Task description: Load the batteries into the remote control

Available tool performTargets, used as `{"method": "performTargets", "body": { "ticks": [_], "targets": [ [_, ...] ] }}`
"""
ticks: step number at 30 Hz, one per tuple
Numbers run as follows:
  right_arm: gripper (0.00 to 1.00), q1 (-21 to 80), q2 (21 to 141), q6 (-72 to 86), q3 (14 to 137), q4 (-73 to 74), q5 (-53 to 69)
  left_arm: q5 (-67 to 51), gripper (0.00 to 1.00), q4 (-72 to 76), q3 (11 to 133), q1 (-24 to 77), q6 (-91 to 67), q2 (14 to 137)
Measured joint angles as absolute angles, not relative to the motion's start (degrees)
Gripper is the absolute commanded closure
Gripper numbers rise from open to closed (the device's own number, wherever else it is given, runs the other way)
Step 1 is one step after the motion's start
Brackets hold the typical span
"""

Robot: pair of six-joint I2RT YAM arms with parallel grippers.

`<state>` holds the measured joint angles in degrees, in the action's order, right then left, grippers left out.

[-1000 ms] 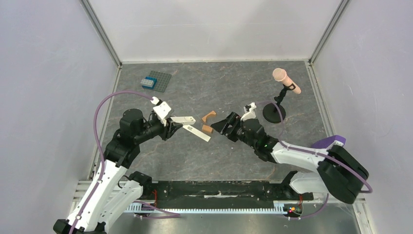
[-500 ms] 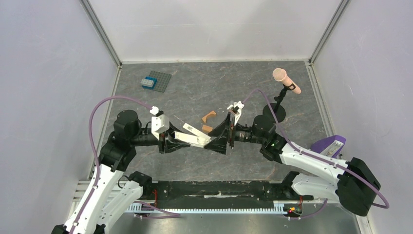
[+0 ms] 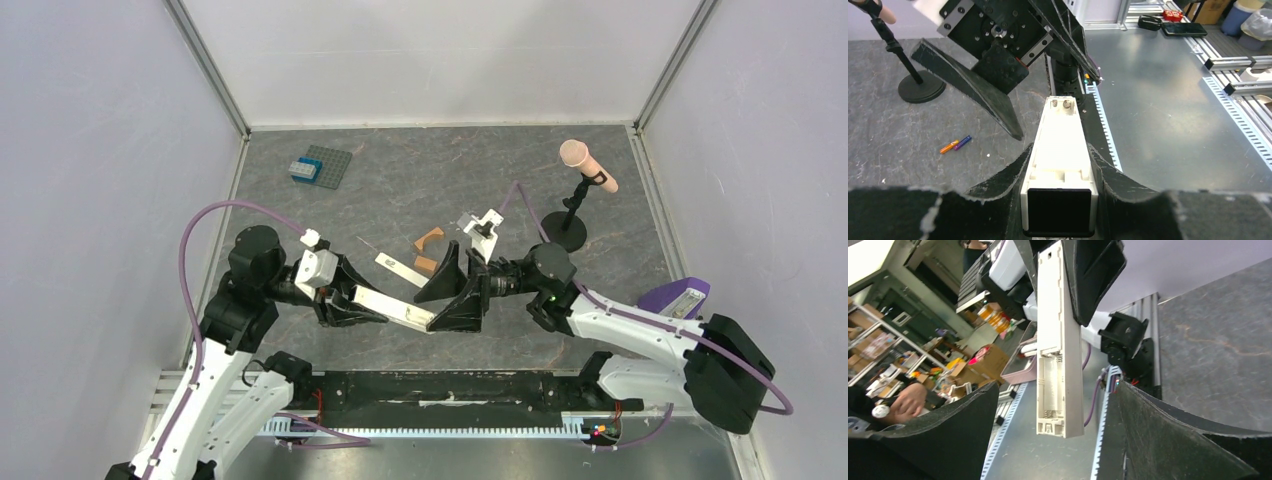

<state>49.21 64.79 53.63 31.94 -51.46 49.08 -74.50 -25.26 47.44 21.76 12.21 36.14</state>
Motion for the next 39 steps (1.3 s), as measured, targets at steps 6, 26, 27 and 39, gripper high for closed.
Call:
{"method": "performTargets", "body": {
  "ticks": [6,26,27,39],
  "targets": [
    [0.17,51.9,68.9,54.5,36.3,-47.9,51.2,-77.1,0.98,-24.9,48.0,21.7,12.3,37.2],
    [0.91,52.8,82.8,84.8,37.9,-76.7,55.9,-80.0,0.26,-24.0,50.0,22.1,14.0,37.6],
    [0.9,52.9,83.0,85.7,37.9,-77.7,55.9,-78.8,0.25,-24.2,50.0,22.1,13.9,37.3],
    [0.9,53.4,78.7,74.6,38.0,-66.5,49.6,-65.1,0.22,-23.4,49.7,22.1,4.1,30.1]
  ]
}}
